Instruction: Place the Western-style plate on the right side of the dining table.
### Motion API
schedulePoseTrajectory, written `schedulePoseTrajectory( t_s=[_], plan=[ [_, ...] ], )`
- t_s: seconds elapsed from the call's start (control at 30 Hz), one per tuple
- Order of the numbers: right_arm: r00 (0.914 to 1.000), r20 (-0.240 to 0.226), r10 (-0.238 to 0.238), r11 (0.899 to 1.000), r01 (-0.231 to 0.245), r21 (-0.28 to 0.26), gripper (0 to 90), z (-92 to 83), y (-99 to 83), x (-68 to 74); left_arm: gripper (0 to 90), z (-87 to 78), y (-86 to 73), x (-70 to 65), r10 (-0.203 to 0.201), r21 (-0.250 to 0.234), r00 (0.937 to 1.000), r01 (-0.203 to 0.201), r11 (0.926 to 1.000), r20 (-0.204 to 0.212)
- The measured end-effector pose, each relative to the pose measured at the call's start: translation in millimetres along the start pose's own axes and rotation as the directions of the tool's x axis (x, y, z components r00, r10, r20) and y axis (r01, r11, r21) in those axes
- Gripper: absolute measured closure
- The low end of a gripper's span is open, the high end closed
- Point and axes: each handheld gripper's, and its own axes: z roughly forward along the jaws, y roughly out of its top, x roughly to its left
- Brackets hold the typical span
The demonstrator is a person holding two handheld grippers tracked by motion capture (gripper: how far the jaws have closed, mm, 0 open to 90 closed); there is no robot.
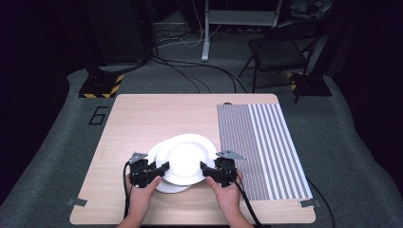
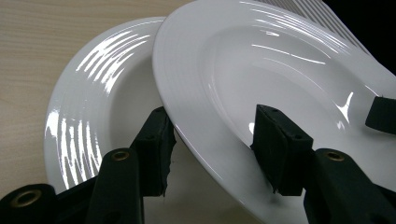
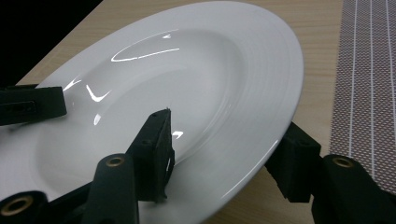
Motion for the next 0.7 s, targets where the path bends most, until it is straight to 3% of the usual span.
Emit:
schedulePoseTrajectory(
  t_s=[0.33, 0.7],
  plan=[
    [0.9999, 0.006, -0.015, 1.000, 0.015, -0.005, 45.1, -1.5, 2.2, 0.9, 49.8, -5.6, 4.4, -3.3, 0.050, -0.029, 0.9986, -0.051, 0.9983, -0.015],
    [0.9995, -0.004, -0.032, 0.999, 0.032, -0.017, 44.9, -6.7, 13.4, 4.0, 50.1, -13.3, 13.5, -6.4, 0.050, -0.057, 0.9986, -0.051, 0.9971, -0.019]
  ],
)
